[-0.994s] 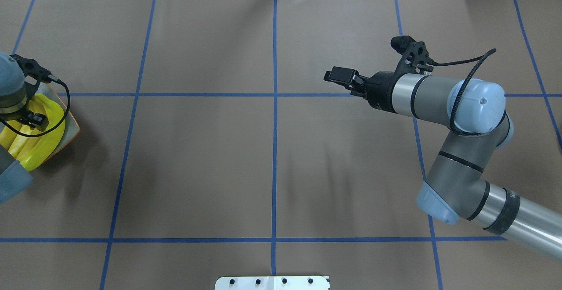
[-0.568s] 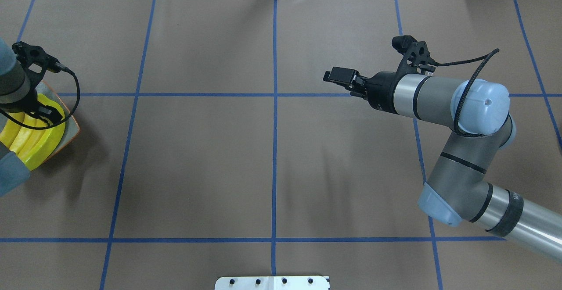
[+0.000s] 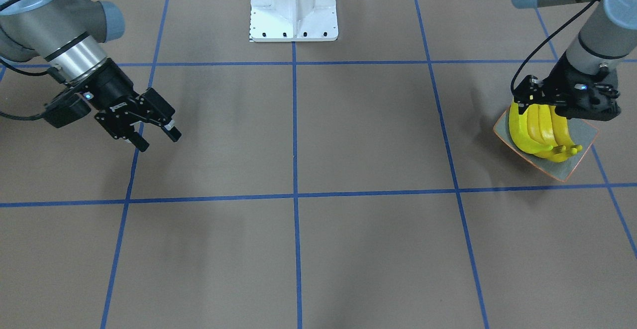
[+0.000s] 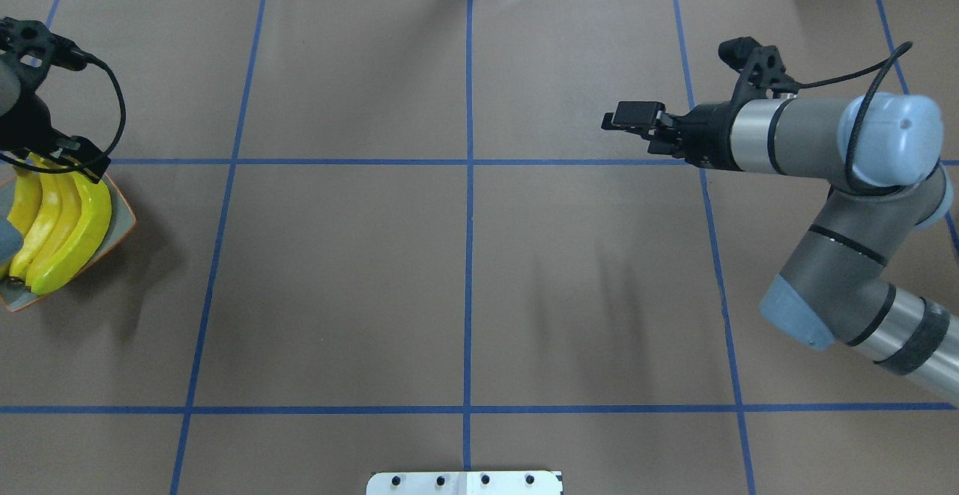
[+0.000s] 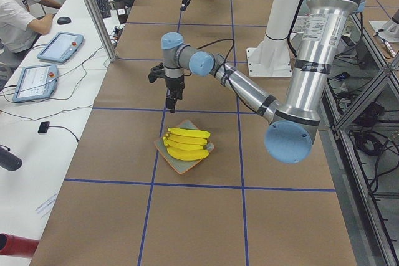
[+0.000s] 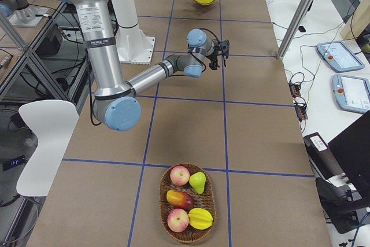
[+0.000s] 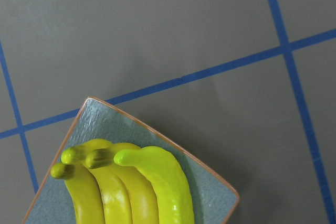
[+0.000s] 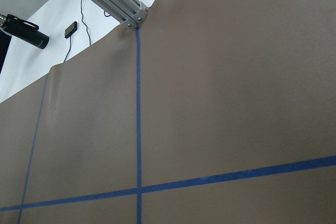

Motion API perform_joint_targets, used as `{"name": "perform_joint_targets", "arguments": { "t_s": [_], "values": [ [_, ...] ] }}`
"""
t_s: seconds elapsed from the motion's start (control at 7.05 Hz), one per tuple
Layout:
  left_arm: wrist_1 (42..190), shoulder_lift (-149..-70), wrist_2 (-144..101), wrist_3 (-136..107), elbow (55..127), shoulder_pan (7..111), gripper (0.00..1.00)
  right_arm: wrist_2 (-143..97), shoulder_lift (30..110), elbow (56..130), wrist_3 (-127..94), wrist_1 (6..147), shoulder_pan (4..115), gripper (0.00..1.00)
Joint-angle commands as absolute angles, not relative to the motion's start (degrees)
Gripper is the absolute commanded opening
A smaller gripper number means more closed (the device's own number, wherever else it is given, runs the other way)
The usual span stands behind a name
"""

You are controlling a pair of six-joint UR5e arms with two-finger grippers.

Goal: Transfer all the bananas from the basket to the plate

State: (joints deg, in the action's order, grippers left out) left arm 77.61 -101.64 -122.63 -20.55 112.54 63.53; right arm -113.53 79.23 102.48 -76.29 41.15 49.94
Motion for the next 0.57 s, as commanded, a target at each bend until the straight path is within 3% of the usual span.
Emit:
{"name": "perform_joint_targets", "arguments": {
  "t_s": [0.0,0.43],
  "values": [
    [78.3,-101.7,-126.9,-19.0,112.0,68.0,0.99,-128.9,86.9,102.4,-57.2,45.5,63.2,1.0],
    [78.4,-101.5,-129.7,-8.3,106.6,74.6,0.99,-134.3,90.8,102.4,-24.4,64.9,75.5,1.0]
  ]
}}
